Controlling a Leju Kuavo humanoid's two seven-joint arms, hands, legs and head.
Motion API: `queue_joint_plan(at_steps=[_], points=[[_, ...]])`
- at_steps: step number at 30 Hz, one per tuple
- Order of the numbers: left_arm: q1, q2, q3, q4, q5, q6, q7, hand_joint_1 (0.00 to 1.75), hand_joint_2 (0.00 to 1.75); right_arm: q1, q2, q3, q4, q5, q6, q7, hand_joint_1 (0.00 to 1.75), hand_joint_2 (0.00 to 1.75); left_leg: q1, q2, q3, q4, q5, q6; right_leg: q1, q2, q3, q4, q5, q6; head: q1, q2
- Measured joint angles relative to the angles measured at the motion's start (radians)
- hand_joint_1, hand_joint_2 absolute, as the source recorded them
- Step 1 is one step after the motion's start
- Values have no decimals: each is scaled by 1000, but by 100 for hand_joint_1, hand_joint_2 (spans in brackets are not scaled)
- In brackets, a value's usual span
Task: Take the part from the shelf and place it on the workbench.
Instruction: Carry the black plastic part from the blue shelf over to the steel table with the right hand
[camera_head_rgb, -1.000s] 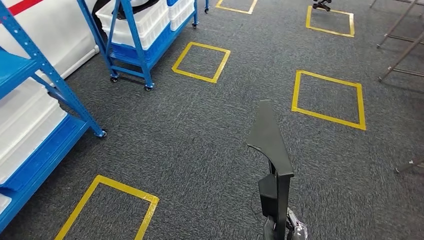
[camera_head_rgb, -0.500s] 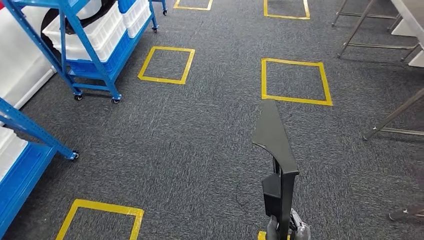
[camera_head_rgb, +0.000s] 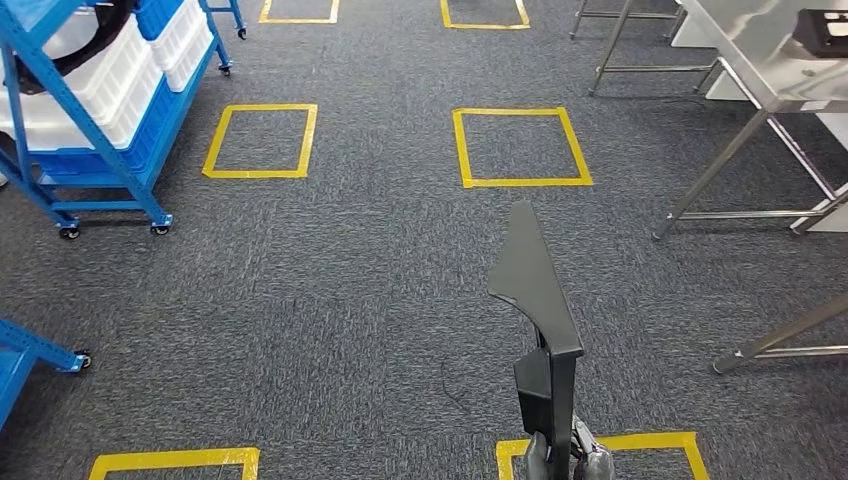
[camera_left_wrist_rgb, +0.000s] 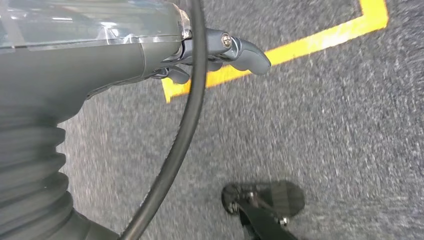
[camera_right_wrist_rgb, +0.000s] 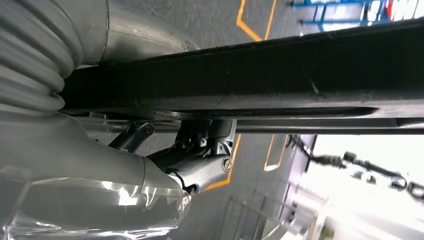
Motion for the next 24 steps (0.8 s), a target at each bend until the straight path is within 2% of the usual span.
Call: queue_joint_plan(at_steps=[1,2,3,4,5,6,7,8,9,10,11,12,13,15,16,17,18,19,20,21,22,23,24], points=[[2,0,0,0,0,0,0,0,175,-1,0,-1,0,0,1,0,175,175,-2,16,-1,0,-1,1,-1,-11,-29,59,-24,3,0,0],[2,1,0,0,0,0,0,0,175,0,0,-3,0,0,2,0,175,175,-3,31,-1,0,-2,2,-2,-16,-45,93,-31,4,0,0],[2,1,0,0,0,0,0,0,175,0,0,-5,0,0,2,0,175,175,-4,46,0,0,-3,2,-3,-19,-44,93,-20,4,0,0],[1,1,0,0,0,0,0,0,175,1,0,-7,0,0,4,0,175,175,-4,59,2,0,-4,1,-2,-24,-23,55,7,2,0,0],[0,1,0,0,0,0,0,0,175,1,0,-9,0,0,6,0,175,175,-4,72,5,0,-7,-1,0,-42,15,-12,42,-3,0,0],[0,0,0,0,-1,0,0,0,175,0,0,-10,0,0,9,-1,175,175,-6,83,9,0,-10,-4,7,-73,54,-83,65,-10,0,0],[0,0,0,0,-2,0,0,0,175,-1,0,-11,0,0,11,-2,175,175,-7,93,12,0,-13,-8,14,-98,83,-137,80,-16,0,0],[0,-1,0,0,-2,0,0,0,175,-2,1,-11,0,0,12,-3,175,175,-9,103,16,0,-15,-12,20,-116,99,-170,85,-22,0,0],[-1,-2,0,0,-3,0,0,0,175,-2,2,-12,0,0,13,-4,175,175,-10,114,19,-1,-17,-17,25,-119,101,-179,81,-26,0,0],[-2,-2,0,0,-3,0,0,0,175,-1,2,-13,0,0,13,-4,175,175,-11,126,23,-2,-19,-21,25,-104,100,-182,84,-30,0,0],[-4,-2,0,0,-3,0,0,0,175,0,4,-14,0,0,13,-5,175,175,-10,127,27,-1,-23,-26,22,-91,102,-187,87,-34,0,0],[-5,-2,0,0,-3,0,0,0,175,1,5,-15,-1,0,13,-5,175,175,-9,110,26,9,-33,-31,19,-79,104,-192,90,-39,0,0],[-5,-2,0,0,-3,0,0,0,175,1,7,-16,-1,0,13,-5,175,175,-8,84,17,36,-53,-35,14,-66,107,-197,94,-45,0,0],[-2,-2,0,0,-4,0,0,0,175,-1,10,-17,-1,0,13,-5,175,175,-6,25,-33,150,-116,-38,10,-39,110,-200,97,-53,0,0],[1,-2,0,0,-4,0,0,0,175,-2,11,-18,-1,0,13,-5,175,175,-6,14,-64,215,-142,-40,11,-23,109,-199,98,-54,0,0],[4,-2,0,0,-4,0,0,0,175,-2,11,-19,-1,0,13,-5,175,175,-6,9,-88,261,-152,-41,11,-7,110,-197,97,-55,0,0],[5,-2,0,0,-4,0,0,0,175,-1,11,-20,-1,0,14,-5,175,175,-6,7,-97,272,-141,-42,11,10,110,-195,97,-55,0,0],[5,-2,0,0,-4,0,0,0,175,-1,11,-21,-1,0,14,-5,175,175,-5,5,-89,244,-112,-41,10,26,110,-191,96,-54,0,0],[4,-1,0,0,-5,0,0,0,175,-1,11,-22,-1,0,14,-4,175,175,-4,-5,-66,185,-71,-40,9,42,111,-187,94,-51,0,0],[3,-1,0,0,-5,0,0,0,175,-1,11,-23,-1,0,15,-4,175,175,-3,-27,-40,121,-41,-39,8,56,111,-183,91,-48,0,0],[3,-1,0,0,-6,0,-1,0,175,-2,12,-23,-1,0,15,-4,175,175,-1,-50,-19,66,-20,-37,8,70,108,-176,89,-43,0,0],[3,-1,0,0,-7,0,-1,0,175,-2,12,-23,-2,0,15,-4,175,175,0,-68,-6,31,-11,-35,7,82,104,-172,88,-38,0,0],[2,-1,0,0,-8,0,-1,0,175,-2,13,-24,-2,0,15,-4,175,175,0,-77,-2,19,-15,-31,5,94,99,-171,89,-32,0,0]])
